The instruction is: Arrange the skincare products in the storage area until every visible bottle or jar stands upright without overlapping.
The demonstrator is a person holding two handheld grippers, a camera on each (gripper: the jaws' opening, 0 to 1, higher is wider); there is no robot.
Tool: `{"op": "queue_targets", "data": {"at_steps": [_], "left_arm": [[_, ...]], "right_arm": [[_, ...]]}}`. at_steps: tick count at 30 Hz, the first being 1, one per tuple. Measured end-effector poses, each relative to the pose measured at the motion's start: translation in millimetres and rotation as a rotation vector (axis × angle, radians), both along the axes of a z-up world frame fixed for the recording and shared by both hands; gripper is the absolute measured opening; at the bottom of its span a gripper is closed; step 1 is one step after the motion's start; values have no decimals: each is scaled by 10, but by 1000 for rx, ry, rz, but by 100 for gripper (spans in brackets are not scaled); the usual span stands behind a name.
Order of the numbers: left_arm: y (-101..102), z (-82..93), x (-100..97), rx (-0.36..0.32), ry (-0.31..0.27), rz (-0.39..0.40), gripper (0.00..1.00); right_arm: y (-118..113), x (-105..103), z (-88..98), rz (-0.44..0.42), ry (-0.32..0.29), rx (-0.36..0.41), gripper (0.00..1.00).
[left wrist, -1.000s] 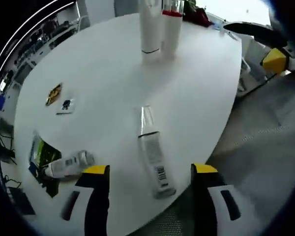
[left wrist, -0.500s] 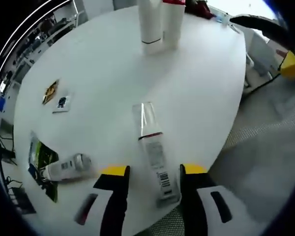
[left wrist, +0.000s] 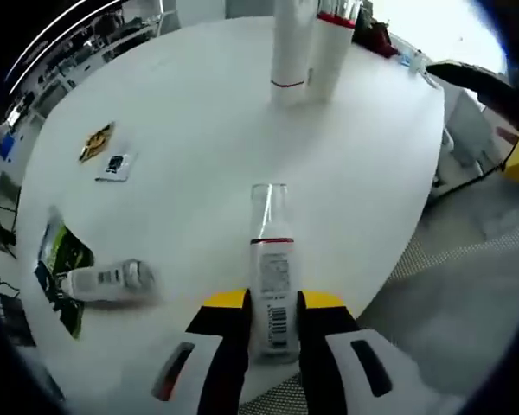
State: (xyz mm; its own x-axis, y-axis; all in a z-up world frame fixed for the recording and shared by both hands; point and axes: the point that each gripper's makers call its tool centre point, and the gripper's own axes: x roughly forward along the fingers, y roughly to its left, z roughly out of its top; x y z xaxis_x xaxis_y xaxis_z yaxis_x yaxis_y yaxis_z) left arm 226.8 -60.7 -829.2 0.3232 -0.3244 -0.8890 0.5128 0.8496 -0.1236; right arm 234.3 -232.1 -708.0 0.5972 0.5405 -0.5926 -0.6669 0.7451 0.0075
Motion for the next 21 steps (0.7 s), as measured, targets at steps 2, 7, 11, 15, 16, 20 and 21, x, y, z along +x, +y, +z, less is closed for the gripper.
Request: {"op": "queue_targets", "data": {"at_steps": [2,7,11,15,16,20,21], "left_arm": [[-94,87,1,-114,12,80,24],[-255,361,-10,-280,-15,147,24],[-466,648,14,-503,-22,211,24],[-736,1074,-7,-740,-52,183,24],[-798,1152,-29,-785,-43,174,24],[-1046,1474,-135,-939,-20,99,24],[-1091,1540,-155,-977,-9,91,24]], "right_arm": [[27,-18,3,13,11,10,84],[99,-44,9,31,45,64,85],[117,-35,42,17,83,148,84],[250,-69,168,55,154,341,83],[310,-83,245,87,168,427,81],[401,-115,580,135,228,742,65],[404,-118,639,141,240,791,63]]}}
